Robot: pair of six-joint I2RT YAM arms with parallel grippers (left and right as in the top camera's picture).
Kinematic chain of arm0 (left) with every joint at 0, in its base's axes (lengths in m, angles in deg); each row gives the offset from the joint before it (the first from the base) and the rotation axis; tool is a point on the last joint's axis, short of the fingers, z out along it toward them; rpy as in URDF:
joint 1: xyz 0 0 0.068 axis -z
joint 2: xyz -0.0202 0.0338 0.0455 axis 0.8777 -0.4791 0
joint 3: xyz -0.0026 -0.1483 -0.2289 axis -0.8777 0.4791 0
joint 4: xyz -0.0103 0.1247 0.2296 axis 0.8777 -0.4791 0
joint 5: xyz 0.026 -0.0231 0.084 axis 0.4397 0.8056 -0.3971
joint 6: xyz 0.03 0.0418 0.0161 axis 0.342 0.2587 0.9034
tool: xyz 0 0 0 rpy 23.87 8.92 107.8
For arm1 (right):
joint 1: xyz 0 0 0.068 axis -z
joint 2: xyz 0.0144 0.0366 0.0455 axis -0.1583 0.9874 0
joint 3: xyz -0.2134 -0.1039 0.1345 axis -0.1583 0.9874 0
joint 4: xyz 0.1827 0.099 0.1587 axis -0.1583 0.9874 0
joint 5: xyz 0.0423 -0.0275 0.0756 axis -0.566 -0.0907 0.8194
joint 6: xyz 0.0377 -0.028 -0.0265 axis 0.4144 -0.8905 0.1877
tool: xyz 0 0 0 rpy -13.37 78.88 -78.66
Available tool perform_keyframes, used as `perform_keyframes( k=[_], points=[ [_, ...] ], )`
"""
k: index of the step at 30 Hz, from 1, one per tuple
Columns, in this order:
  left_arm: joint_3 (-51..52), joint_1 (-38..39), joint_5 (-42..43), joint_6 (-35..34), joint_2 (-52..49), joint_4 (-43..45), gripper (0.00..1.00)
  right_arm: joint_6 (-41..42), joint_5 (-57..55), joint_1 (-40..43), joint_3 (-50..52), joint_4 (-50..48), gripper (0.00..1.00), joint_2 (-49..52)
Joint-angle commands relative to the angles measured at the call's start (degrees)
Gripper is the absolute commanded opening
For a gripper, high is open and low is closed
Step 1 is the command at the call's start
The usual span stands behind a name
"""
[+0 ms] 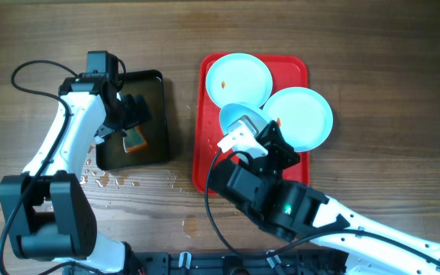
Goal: Clean dirty plates on tray and stack at the side
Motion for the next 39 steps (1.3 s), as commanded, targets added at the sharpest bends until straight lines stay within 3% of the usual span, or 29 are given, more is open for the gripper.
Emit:
perform_keyframes(
  k=[1, 4, 6, 8, 12, 15, 20, 22, 26, 31, 33, 36, 39],
  points=[
    [0.5, -0.3, 0.5, 0.3, 0.3, 0.2, 1.00, -7.6, 3.1, 0.0, -0.5, -1.3, 0.04, -0.3],
    [0.5, -0.3, 0.5, 0.3, 0.3, 0.2, 1.00, -2.6, -2.7, 0.2, -0.5, -1.6, 0.04, -0.4],
    [0.5, -0.3, 0.5, 0.3, 0.3, 0.2, 1.00, 0.3, 4.1, 1.5, -0.5, -1.3, 0.04, -0.4],
    [0.5, -0.3, 0.5, 0.3, 0.3, 0.2, 1.00, 8.3, 8.1, 3.1, -0.5, -0.1, 0.05, -0.5],
    [0.5, -0.3, 0.5, 0.3, 0.3, 0.2, 1.00, 22.0, 21.2, 14.9, -0.7, 4.3, 0.04, -4.3],
    [0.5, -0.3, 0.5, 0.3, 0.3, 0.2, 1.00, 23.2, 37.1, 31.4, -0.9, 4.8, 0.04, -9.7],
    [0.5, -0.3, 0.5, 0.3, 0.3, 0.2, 1.00, 25.5, 68.3, 70.6, -0.8, 5.2, 0.04, -11.0],
    [0.5, -0.3, 0.5, 0.3, 0.3, 0.2, 1.00, 27.3, 73.2, 84.1, -0.8, 5.1, 0.04, -7.1],
    [0.5, -0.3, 0.5, 0.3, 0.3, 0.2, 1.00, 31.6, 75.2, 98.1, -0.8, 3.7, 0.04, 4.3],
    [0.5, -0.3, 0.5, 0.3, 0.3, 0.2, 1.00, 30.9, 74.1, 100.0, -0.8, -4.7, 0.08, 15.6],
    [0.5, -0.3, 0.5, 0.3, 0.3, 0.2, 1.00, 27.3, 77.7, 99.9, -0.8, -6.8, 0.27, 15.8],
    [0.5, -0.3, 0.5, 0.3, 0.3, 0.2, 1.00, 21.7, 86.4, 97.0, -1.3, -3.6, 0.39, 14.1],
    [0.5, -0.3, 0.5, 0.3, 0.3, 0.2, 1.00, 13.3, 90.9, 89.1, -1.2, 3.0, 0.50, 13.6]
  ],
)
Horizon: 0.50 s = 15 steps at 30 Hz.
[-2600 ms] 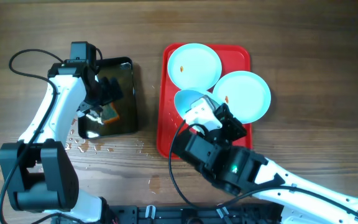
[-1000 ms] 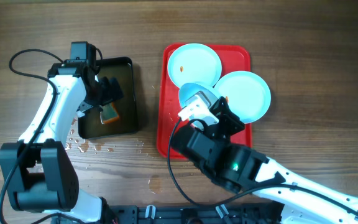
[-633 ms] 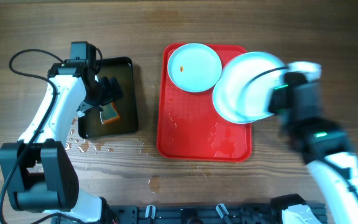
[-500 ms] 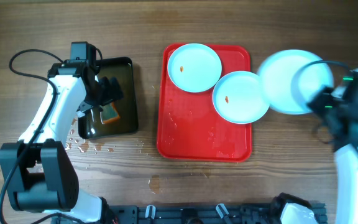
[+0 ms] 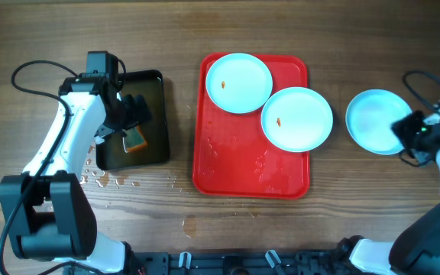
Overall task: Clean dirty plates on tray and stack at the side
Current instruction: 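Carry the plate right of the red tray and set it down, then grip the lower-left plate rim with right gripper and drag it center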
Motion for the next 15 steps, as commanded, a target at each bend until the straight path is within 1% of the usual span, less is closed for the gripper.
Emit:
perform_keyframes(
  k=[1, 3, 5, 6, 7, 9, 11, 15],
  points=[
    [0.5, -0.3, 0.3, 0.3, 0.3, 0.1, 1.00, -10.6, 5.6, -10.4, -0.3, 4.7, 0.51, -1.5],
    [0.5, -0.3, 0.3, 0.3, 0.3, -0.7, 1.00, -9.3, -1.7, -16.3, 0.5, 4.7, 0.54, -1.4],
    [0.5, -0.3, 1.0, 0.3, 0.3, -1.6, 1.00, -1.6, -17.1, -22.1, 0.8, 4.2, 0.55, -1.4],
    [0.5, -0.3, 2.5, 0.3, 0.3, -1.8, 1.00, -1.4, -21.0, -24.5, 0.8, 2.7, 0.54, -1.2],
    [0.5, -0.3, 3.7, 0.3, 0.3, -2.0, 1.00, -3.0, -20.7, -26.1, 0.8, 0.9, 0.54, -0.8],
    [0.5, -0.3, 4.4, 0.3, 0.3, -2.1, 1.00, -3.5, -20.1, -29.1, 0.8, -1.9, 0.50, 1.0],
    [0.5, -0.3, 4.4, 0.3, 0.3, -2.1, 1.00, -3.5, -20.1, -30.1, 0.8, -2.9, 0.43, 2.6],
    [0.5, -0.3, 4.4, 0.3, 0.3, -2.3, 1.00, -4.1, -18.1, -30.5, 0.8, -3.1, 0.40, 6.2]
  ],
)
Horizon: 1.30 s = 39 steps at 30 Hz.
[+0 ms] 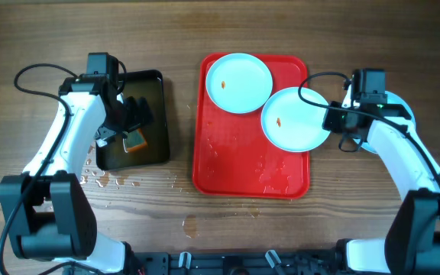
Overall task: Clean dirty plates on tray and stack at the side
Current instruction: 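Grip the lower-left plate rim with right gripper and drag it center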
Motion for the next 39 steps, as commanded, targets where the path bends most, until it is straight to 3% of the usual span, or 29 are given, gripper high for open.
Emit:
perform_keyframes(
  k=[1, 6, 14, 19, 21, 23, 25, 27, 33, 35, 38, 39],
  points=[
    [0.5, -0.3, 1.2, 0.3, 0.3, -0.2, 1.00, -0.3, -0.7, -0.3, 0.3, -0.2, 0.38, 4.0],
    [0.5, -0.3, 1.2, 0.3, 0.3, -0.6, 1.00, -0.8, -0.1, -0.3, 0.1, -0.3, 0.04, 6.0],
    [0.5, -0.3, 1.4, 0.3, 0.3, -1.6, 1.00, 2.6, 9.4, -1.3, -2.7, 17.5, 0.04, -3.1],
    [0.5, -0.3, 1.3, 0.3, 0.3, -1.7, 1.00, 11.5, 11.6, -11.8, 1.0, 18.3, 0.05, -2.8],
    [0.5, -0.3, 1.3, 0.3, 0.3, -1.7, 1.00, 14.7, 9.8, -15.2, 1.8, 15.6, 0.30, -2.7],
    [0.5, -0.3, 1.3, 0.3, 0.3, -1.7, 1.00, 13.6, 6.1, -15.9, 1.8, 12.5, 0.36, -2.7],
    [0.5, -0.3, 1.3, 0.3, 0.3, -1.8, 1.00, 4.4, 5.9, -15.9, 1.9, 8.8, 0.37, -2.6],
    [0.5, -0.3, 1.3, 0.3, 0.3, -1.7, 1.00, -0.5, 5.9, -15.9, 2.7, 8.2, 0.37, -1.5],
    [0.5, -0.3, 1.3, 0.3, 0.3, -1.7, 1.00, -0.5, 6.3, -15.9, 9.4, 2.0, 0.31, 1.7],
    [0.5, -0.3, 1.3, 0.3, 0.3, -1.7, 1.00, -0.2, 6.3, -15.9, 9.6, -0.2, 0.19, 2.2],
    [0.5, -0.3, 1.3, 0.3, 0.3, -1.7, 1.00, 7.3, 4.6, -15.8, 9.6, -2.4, 0.05, 2.2],
    [0.5, -0.3, 1.4, 0.3, 0.3, -1.7, 1.00, 10.0, 3.2, -15.6, 9.6, -3.1, 0.10, 2.2]
  ],
)
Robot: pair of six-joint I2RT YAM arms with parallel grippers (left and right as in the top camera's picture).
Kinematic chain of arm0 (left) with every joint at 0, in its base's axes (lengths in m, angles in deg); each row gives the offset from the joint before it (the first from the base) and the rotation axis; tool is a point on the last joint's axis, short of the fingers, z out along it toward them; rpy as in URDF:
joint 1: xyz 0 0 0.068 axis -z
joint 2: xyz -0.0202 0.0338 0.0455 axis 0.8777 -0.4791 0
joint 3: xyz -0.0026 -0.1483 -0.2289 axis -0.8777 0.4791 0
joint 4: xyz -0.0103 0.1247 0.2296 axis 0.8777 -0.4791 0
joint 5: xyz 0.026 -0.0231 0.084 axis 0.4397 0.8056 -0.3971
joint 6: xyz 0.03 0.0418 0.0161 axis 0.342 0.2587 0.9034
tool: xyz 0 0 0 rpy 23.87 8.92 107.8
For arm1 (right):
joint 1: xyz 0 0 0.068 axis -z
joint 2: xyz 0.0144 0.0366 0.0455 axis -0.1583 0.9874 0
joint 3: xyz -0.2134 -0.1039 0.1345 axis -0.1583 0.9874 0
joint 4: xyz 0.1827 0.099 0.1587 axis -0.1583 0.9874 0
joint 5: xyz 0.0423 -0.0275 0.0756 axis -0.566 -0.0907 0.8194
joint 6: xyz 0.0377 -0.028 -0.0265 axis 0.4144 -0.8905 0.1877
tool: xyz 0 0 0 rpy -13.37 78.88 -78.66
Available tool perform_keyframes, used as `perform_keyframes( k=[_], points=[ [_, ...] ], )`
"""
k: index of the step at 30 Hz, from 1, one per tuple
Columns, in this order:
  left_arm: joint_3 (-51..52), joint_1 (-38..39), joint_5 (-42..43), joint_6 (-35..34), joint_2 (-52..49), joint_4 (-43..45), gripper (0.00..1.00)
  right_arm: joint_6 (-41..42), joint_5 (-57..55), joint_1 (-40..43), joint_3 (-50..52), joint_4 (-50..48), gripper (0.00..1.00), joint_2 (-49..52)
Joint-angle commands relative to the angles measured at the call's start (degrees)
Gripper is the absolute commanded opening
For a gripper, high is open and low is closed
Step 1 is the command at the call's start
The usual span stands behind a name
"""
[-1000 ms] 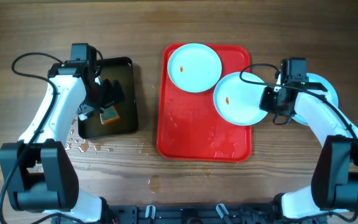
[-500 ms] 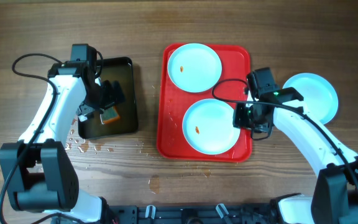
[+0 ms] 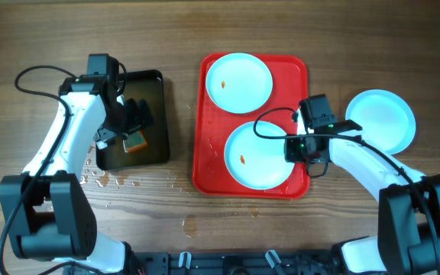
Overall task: Clean dirty plates on tray and stack at the side
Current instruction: 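Grip the lower-left plate rim with right gripper and drag it center, then dip the sponge in the water with the left gripper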
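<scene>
Two light-blue plates lie in the red tray (image 3: 214, 164). The far plate (image 3: 238, 82) has a small speck on it. The near plate (image 3: 254, 149) carries an orange stain, and my right gripper (image 3: 296, 147) is shut on its right rim. A third plate (image 3: 380, 121) rests on the wood to the right of the tray. My left gripper (image 3: 133, 126) hangs over the black tray (image 3: 155, 84), its fingers closed on the orange sponge (image 3: 134, 142).
Water drops (image 3: 101, 179) spot the wood in front of the black tray. Cables loop off both arms. The arm bases stand at the table's front edge.
The stained plate lay on the tray's right edge with my right gripper at its rim. Now it lies in the tray's near half, with the gripper still on its rim. My left arm is unchanged.
First my right gripper was at a small plate among three on the tray. Then that plate lay on the wood to the right, with the gripper beside it. After that the gripper was at the stained plate's rim, and the plate now sits lower in the tray.
</scene>
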Motion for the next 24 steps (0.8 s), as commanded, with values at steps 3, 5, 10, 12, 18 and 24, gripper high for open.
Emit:
perform_keyframes(
  k=[3, 5, 10, 12, 18, 24],
  points=[
    [0.5, -0.3, 0.9, 0.3, 0.3, -0.1, 1.00, 7.3, 0.9, 0.2, 0.2, -0.2, 0.04, 0.8],
    [0.5, -0.3, 0.9, 0.3, 0.3, -0.1, 1.00, 11.3, 6.1, 0.2, 0.2, 2.6, 0.13, 0.8],
    [0.5, -0.3, 0.9, 0.3, 0.3, 0.0, 1.00, 6.5, -5.6, 0.6, 0.2, -0.5, 0.30, 0.8],
    [0.5, -0.3, 0.9, 0.3, 0.3, -0.1, 1.00, -4.5, -3.4, 0.6, 0.2, -4.5, 0.24, 0.8],
    [0.5, -0.3, 0.9, 0.3, 0.3, 0.0, 1.00, -9.2, 3.5, -0.8, 0.3, -6.0, 0.16, 2.0],
    [0.5, -0.3, 0.9, 0.3, 0.3, 0.0, 1.00, -1.4, -0.7, -0.8, 0.5, -5.4, 0.04, 3.5]
  ],
)
